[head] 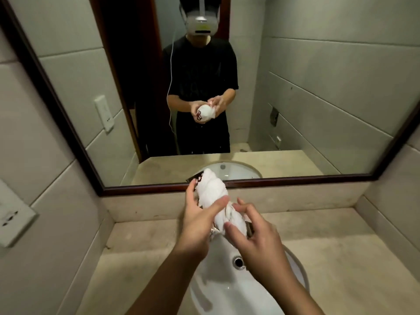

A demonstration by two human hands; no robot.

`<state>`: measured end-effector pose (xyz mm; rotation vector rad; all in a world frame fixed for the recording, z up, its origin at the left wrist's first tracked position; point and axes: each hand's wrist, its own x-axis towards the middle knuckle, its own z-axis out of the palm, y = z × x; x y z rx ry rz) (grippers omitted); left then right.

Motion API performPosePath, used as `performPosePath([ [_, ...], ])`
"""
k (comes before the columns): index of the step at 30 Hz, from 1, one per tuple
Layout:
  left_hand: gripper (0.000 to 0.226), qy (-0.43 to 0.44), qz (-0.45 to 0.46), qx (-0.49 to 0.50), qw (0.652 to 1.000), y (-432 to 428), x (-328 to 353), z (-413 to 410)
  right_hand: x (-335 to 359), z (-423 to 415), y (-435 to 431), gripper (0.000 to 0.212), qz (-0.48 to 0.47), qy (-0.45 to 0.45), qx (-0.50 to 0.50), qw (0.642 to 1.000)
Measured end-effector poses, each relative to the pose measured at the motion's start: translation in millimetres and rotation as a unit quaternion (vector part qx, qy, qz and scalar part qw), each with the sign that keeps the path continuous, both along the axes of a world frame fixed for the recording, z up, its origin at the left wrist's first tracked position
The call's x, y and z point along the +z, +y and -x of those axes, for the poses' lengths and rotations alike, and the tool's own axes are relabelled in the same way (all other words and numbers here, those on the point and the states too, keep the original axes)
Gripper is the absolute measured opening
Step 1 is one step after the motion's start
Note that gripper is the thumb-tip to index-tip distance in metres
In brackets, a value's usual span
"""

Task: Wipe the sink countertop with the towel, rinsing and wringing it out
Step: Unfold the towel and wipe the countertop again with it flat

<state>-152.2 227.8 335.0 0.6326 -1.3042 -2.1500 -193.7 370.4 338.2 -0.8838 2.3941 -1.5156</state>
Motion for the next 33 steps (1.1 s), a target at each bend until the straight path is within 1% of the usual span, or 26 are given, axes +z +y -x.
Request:
performPosePath([
  [2,0.075,0.038,-0.017,0.02,0.999,-5.3,1.7,-7.5,3.7,-7.0,-3.6,0.044,-0.036,0.077,-0.024,0.996],
  [3,0.072,0.056,-0.02,0.027,0.998,-6.7,3.1,-11.2,6.5,-11.5,-5.0,0.044,-0.043,0.106,-0.038,0.993],
  [5,0.072,0.089,-0.018,0.038,0.995,-9.6,2.8,-16.6,8.7,-16.4,-7.7,0.039,-0.026,0.139,-0.062,0.988],
  [7,0.082,0.117,-0.023,0.043,0.992,-10.7,8.0,-22.0,10.6,-14.2,-8.4,0.026,0.018,0.114,-0.092,0.989],
  [9,0.087,0.133,-0.017,0.049,0.99,-13.9,14.4,-27.6,15.0,-5.7,-6.5,0.014,0.045,0.05,-0.1,0.993],
  [11,0.083,0.132,-0.008,0.028,0.991,-18.3,18.3,-33.2,21.6,0.3,-3.2,0.015,0.052,0.013,-0.07,0.996],
  [14,0.08,0.108,0.005,-0.02,0.994,-26.3,18.9,-36.2,33.0,6.7,1.3,0.017,0.085,0.023,-0.043,0.995],
  [16,0.075,0.088,0.044,-0.033,0.995,-28.8,19.3,-37.0,39.4,17.1,4.0,0.015,0.11,0.029,-0.046,0.992],
  [18,0.066,0.077,0.081,-0.055,0.992,-29.7,20.5,-38.7,47.0,27.7,6.7,0.017,0.142,0.023,-0.042,0.989],
  [20,0.053,0.046,0.101,-0.062,0.992,-31.5,22.1,-39.3,56.8,36.0,5.0,0.02,0.189,0.001,-0.033,0.981],
  [22,0.039,0.01,0.123,-0.05,0.991,-32.7,21.7,-38.4,66.3,44.7,2.6,0.022,0.212,-0.009,-0.027,0.977],
  [24,0.032,-0.023,0.154,-0.04,0.987,-37.9,20.3,-40.6,73.1,53.9,2.1,0.021,0.203,0.006,-0.024,0.979],
  [25,0.03,-0.036,0.162,-0.027,0.986,-41.8,19.2,-41.9,75.2,58.5,3.7,0.02,0.206,0.01,-0.031,0.978],
  [27,0.022,-0.061,0.159,0.027,0.985,-56.7,13.3,-44.8,77.5,69.6,10.7,0.02,0.244,-0.008,-0.054,0.968],
  [29,0.022,-0.079,0.131,0.085,0.985,-72.2,9.8,-49.0,76.2,81.0,22.4,0.019,0.268,-0.013,-0.071,0.961],
  [30,0.023,-0.081,0.129,0.098,0.983,-79.0,9.9,-51.0,74.0,87.3,29.5,0.017,0.266,-0.005,-0.076,0.961],
  [31,0.023,-0.082,0.14,0.105,0.981,-85.7,10.8,-52.0,70.3,94.5,36.2,0.016,0.258,0.001,-0.077,0.963],
  [33,0.021,-0.089,0.207,0.127,0.966,-91.7,19.5,-54.2,61.7,106.9,48.4,0.018,0.241,0.002,-0.078,0.967],
])
